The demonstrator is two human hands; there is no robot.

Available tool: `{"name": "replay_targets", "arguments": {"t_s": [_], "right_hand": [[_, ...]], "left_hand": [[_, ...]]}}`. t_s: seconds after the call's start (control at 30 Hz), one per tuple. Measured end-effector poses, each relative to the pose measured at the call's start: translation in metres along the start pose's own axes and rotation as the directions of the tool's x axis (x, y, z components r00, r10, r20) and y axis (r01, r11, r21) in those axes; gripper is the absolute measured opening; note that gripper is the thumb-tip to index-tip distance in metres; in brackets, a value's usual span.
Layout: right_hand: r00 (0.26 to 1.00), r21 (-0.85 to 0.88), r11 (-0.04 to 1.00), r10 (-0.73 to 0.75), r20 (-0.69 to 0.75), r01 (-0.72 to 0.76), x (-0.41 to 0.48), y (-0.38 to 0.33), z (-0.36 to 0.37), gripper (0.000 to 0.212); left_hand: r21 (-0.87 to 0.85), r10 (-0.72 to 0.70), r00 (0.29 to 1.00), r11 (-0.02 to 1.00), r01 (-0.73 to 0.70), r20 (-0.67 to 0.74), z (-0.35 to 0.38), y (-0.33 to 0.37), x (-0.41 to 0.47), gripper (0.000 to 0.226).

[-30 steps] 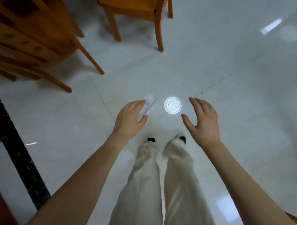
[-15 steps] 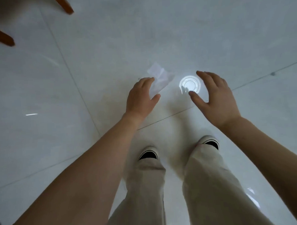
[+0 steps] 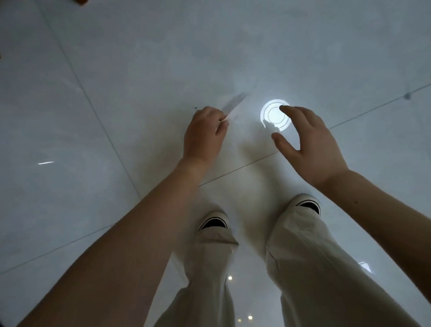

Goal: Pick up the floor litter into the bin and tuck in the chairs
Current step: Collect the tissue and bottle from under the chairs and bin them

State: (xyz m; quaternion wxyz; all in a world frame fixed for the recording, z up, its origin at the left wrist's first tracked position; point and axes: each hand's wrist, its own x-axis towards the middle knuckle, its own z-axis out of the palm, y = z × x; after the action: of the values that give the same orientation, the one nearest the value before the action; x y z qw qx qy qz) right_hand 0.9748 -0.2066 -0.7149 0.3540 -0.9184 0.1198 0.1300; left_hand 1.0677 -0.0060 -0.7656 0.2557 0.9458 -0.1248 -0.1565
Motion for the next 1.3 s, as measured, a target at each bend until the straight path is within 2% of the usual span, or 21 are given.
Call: {"name": "replay_targets", "arguments": {"t_s": [0.17, 0.3, 0.4, 0.53, 0.7, 0.87, 1.03, 1.3], "right_hand": [[0.992, 0.079, 0.994, 0.087, -0.09, -0.079, -0.055, -0.094, -0.101, 0.053], [0.968, 0.138, 0.98, 0.171, -0.181, -0.147, -0.109, -0.188, -0.215, 0.057], [0.934, 0.199, 0.963, 0.232, -0.272, -0.181, -0.159, -0.266, -0.304, 0.053], [0.882, 0.212, 0.968, 0.212, -0.42, -0.131, -0.217, -0.349, -0.402, 0.052], [0.815, 0.149, 0.986, 0.147, -0.561, -0.075, -0.284, -0.419, -0.469, 0.052], [0.761, 0.03, 0.994, 0.1, -0.641, -0.106, -0.333, -0.44, -0.488, 0.052], [0.744, -0.079, 0.985, 0.061, -0.665, -0.152, -0.353, -0.431, -0.501, 0.051], [0.738, -0.008, 0.983, 0.132, -0.662, -0.183, -0.346, -0.386, -0.53, 0.049]], "left_hand": [[-0.105, 0.048, 0.996, 0.993, -0.056, -0.08, -0.141, 0.096, -0.023, 0.01], [-0.097, 0.131, 0.984, 0.985, -0.143, -0.12, -0.281, 0.191, -0.045, 0.012], [-0.163, 0.158, 0.968, 0.968, -0.191, -0.193, -0.39, 0.264, -0.069, 0.011], [-0.217, 0.214, 0.959, 0.943, -0.253, -0.188, -0.515, 0.345, -0.109, 0.008], [-0.202, 0.362, 0.902, 0.89, -0.409, -0.234, -0.615, 0.403, -0.16, 0.005], [-0.116, 0.475, 0.852, 0.855, -0.506, -0.219, -0.655, 0.409, -0.194, 0.008], [-0.13, 0.482, 0.863, 0.856, -0.501, -0.154, -0.648, 0.41, -0.206, 0.008], [-0.095, 0.506, 0.862, 0.857, -0.507, -0.04, -0.608, 0.458, -0.185, 0.011]]}}
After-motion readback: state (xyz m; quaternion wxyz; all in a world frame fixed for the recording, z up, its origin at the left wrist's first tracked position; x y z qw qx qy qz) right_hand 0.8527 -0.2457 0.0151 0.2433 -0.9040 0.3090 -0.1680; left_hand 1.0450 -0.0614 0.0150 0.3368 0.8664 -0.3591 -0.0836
